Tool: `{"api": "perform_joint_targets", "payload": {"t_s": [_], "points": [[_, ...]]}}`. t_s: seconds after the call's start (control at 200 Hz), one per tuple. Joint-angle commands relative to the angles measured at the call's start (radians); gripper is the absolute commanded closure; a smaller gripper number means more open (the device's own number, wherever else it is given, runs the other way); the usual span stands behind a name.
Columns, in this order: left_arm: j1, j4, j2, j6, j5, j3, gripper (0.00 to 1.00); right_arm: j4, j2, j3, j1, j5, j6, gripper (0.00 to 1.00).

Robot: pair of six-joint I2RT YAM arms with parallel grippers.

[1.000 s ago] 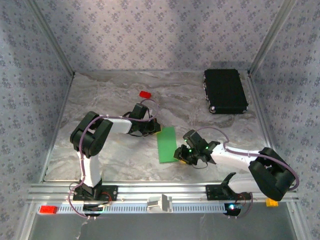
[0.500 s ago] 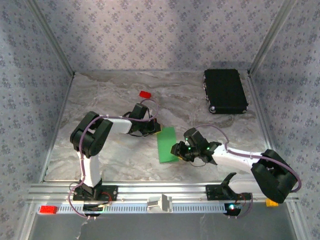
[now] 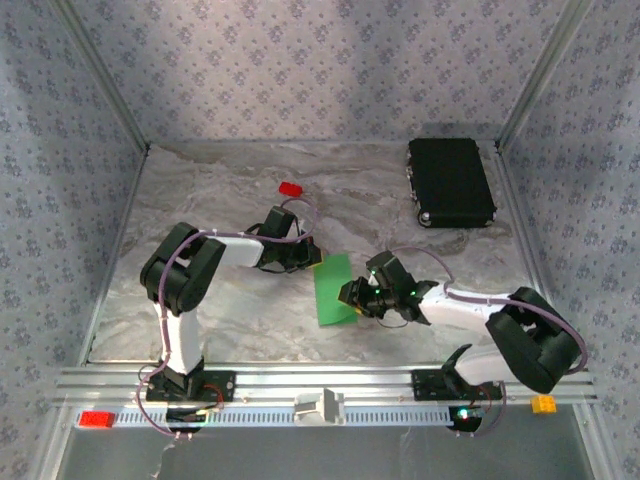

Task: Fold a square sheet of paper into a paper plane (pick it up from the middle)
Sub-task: First fold the square sheet of paper in half at the center of the table.

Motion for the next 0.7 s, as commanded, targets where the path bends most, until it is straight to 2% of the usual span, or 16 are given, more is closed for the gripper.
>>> {"api": "perform_joint_targets", "payload": {"t_s": [0.0, 0.125, 0.485, 0.695], "points": [[-0.005, -0.044, 0.04, 0.0, 0.017, -0.012, 0.98, 0.046, 0.021, -0.001, -0.02, -0.036, -0.001, 0.63], [-0.005, -0.047, 0.038, 0.004, 0.027, -0.008, 0.98, 0.071, 0.044, 0.0, -0.038, -0.063, -0.023, 0.64], [-0.009, -0.055, 0.029, 0.01, 0.037, 0.003, 0.97, 0.088, 0.084, -0.004, -0.083, -0.105, -0.069, 0.75], [-0.012, -0.072, 0.012, 0.017, 0.035, 0.017, 0.95, 0.089, 0.089, -0.017, -0.096, -0.11, -0.074, 0.75]]}}
